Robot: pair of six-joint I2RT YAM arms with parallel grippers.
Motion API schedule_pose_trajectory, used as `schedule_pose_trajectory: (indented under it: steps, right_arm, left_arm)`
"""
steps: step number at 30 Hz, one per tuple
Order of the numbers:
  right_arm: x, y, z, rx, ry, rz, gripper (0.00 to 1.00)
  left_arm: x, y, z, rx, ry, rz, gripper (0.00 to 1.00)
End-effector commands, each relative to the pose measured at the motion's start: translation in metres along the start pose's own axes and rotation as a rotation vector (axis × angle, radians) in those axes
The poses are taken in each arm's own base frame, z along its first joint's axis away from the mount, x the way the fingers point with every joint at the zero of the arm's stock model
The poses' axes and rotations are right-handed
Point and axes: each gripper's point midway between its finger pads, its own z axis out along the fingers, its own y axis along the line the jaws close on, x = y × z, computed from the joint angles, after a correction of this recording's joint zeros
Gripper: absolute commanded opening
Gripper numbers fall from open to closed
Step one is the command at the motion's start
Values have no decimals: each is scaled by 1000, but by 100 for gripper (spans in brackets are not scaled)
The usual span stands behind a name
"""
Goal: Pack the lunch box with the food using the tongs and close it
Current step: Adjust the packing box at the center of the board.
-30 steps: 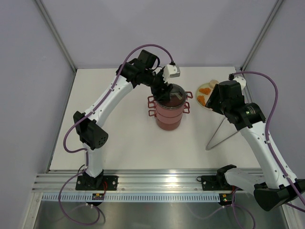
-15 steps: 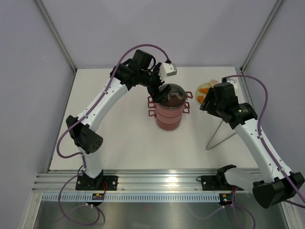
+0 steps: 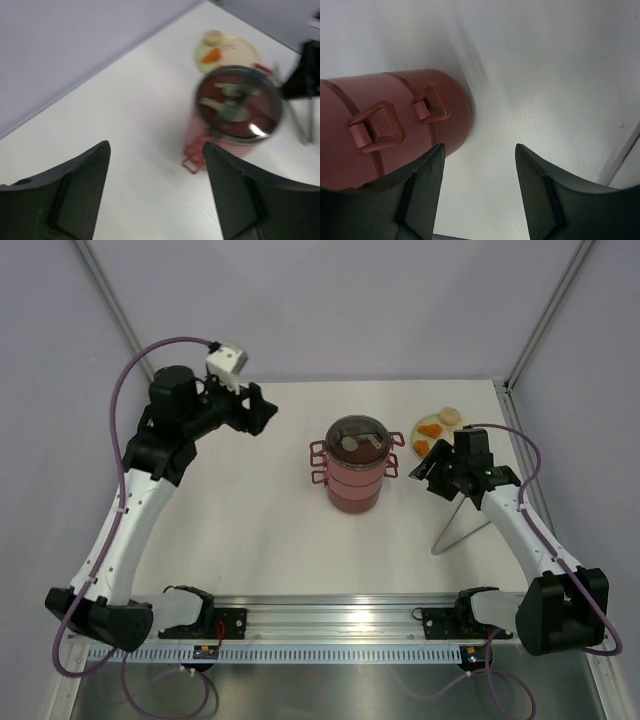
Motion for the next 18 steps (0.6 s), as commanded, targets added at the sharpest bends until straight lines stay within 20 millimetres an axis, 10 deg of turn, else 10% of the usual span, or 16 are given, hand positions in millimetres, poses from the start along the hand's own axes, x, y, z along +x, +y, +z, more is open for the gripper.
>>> schedule_pose_trajectory:
  steps: [1, 4, 9, 18]
  right_arm:
    - [-13, 13, 12, -119, -7, 66, 65]
    - [-15, 9, 25, -125, 13, 92, 65]
    - [-14, 2, 45, -115, 42, 135, 59]
    - [-10, -6, 57, -84, 70, 154, 53]
  left_arm:
    - [-13, 67, -23, -263, -215, -336, 65]
    - [48, 97, -25, -391, -198, -633, 26]
    - [155, 90, 26, -260, -107, -1038, 35]
    - [200, 70, 121, 7, 86, -1155, 17]
